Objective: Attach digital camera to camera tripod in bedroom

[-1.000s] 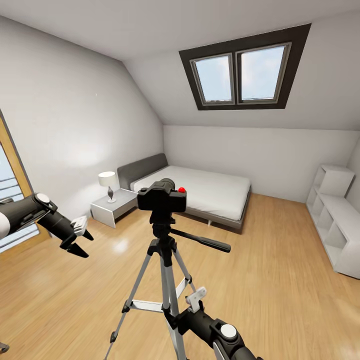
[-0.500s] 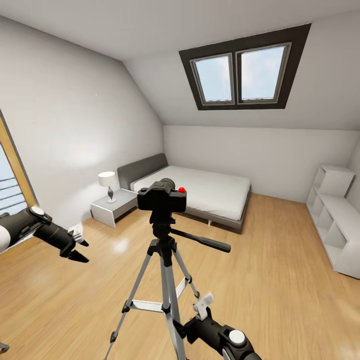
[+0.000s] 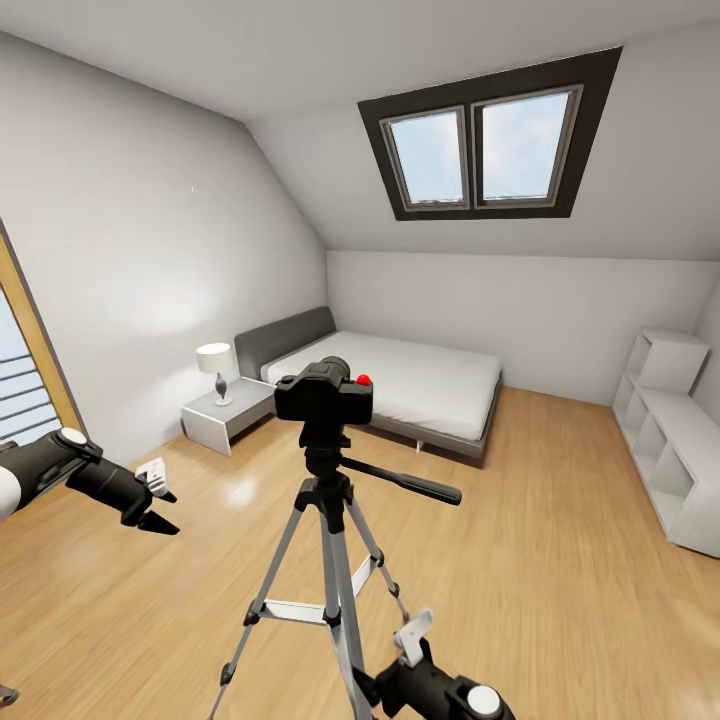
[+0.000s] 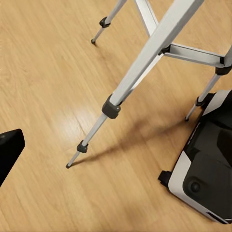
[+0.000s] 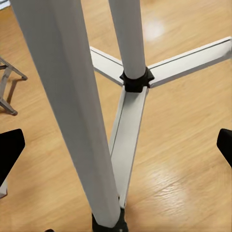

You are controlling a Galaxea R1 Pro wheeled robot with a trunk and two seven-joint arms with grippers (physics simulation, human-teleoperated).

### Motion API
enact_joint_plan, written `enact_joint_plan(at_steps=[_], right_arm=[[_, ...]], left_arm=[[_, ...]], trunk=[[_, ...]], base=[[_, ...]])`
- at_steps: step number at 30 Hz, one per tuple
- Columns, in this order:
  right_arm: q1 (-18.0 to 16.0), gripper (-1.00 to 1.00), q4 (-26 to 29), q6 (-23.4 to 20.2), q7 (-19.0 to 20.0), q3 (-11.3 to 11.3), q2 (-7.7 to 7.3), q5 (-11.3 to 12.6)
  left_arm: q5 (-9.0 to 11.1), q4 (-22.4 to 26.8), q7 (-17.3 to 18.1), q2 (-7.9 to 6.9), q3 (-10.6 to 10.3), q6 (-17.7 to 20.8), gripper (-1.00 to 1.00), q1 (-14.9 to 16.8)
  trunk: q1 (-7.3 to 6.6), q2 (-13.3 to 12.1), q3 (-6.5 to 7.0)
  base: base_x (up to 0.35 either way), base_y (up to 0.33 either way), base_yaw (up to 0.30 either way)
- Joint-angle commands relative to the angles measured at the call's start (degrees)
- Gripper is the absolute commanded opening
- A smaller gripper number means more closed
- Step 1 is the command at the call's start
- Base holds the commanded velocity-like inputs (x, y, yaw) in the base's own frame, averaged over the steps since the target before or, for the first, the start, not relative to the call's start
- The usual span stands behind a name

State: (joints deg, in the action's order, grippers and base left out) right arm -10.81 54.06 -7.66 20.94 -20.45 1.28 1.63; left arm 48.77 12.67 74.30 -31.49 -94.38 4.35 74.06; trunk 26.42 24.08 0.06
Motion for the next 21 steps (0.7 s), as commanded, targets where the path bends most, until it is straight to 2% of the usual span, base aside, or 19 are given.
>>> enact_joint_plan(at_steps=[1, 12, 16, 17, 20, 21], right_arm=[[0.0, 1.00, 0.1, -0.4, 0.2, 0.0, 0.00, 0.2], [0.4, 1.00, 0.0, -0.6, 0.1, 0.0, -0.04, 0.1], [0.8, 1.00, -0.3, -0.7, 0.1, 0.1, -0.20, 0.0], [1.7, 1.00, -0.7, -0.6, 0.0, 0.1, -1.96, 0.0], [1.8, 1.00, -0.9, -0.6, 0.0, 0.0, -2.86, 0.0], [2.1, 1.00, -1.8, -0.6, 0.0, 0.0, -3.92, 0.0]], left_arm=[[0.5, 0.1, 0.1, -0.05, -0.5, 0.5, 1.00, 0.1], [0.5, -0.3, -1.0, -0.06, -0.4, 0.4, 1.00, -0.1], [0.5, -0.5, -1.7, -0.06, -0.4, 0.2, 1.00, -1.2], [0.7, -0.6, -5.2, -0.01, -0.3, 0.1, 1.00, -4.5], [0.8, -0.6, -6.4, 0.02, -0.2, 0.1, 1.00, -5.9], [1.7, -0.6, -7.8, 0.10, 1.0, 0.1, 1.00, -8.1]], trunk=[[0.02, 0.0, -0.03], [0.02, 0.0, -0.03], [0.02, 0.0, -0.03], [0.02, 0.0, -0.03], [0.02, 0.0, -0.03], [0.02, 0.0, -0.03]], base=[[0.000, 0.000, 0.000], [0.000, 0.000, 0.000], [0.000, 0.000, 0.000], [0.000, 0.000, 0.000], [0.000, 0.000, 0.000], [0.000, 0.000, 0.000]])
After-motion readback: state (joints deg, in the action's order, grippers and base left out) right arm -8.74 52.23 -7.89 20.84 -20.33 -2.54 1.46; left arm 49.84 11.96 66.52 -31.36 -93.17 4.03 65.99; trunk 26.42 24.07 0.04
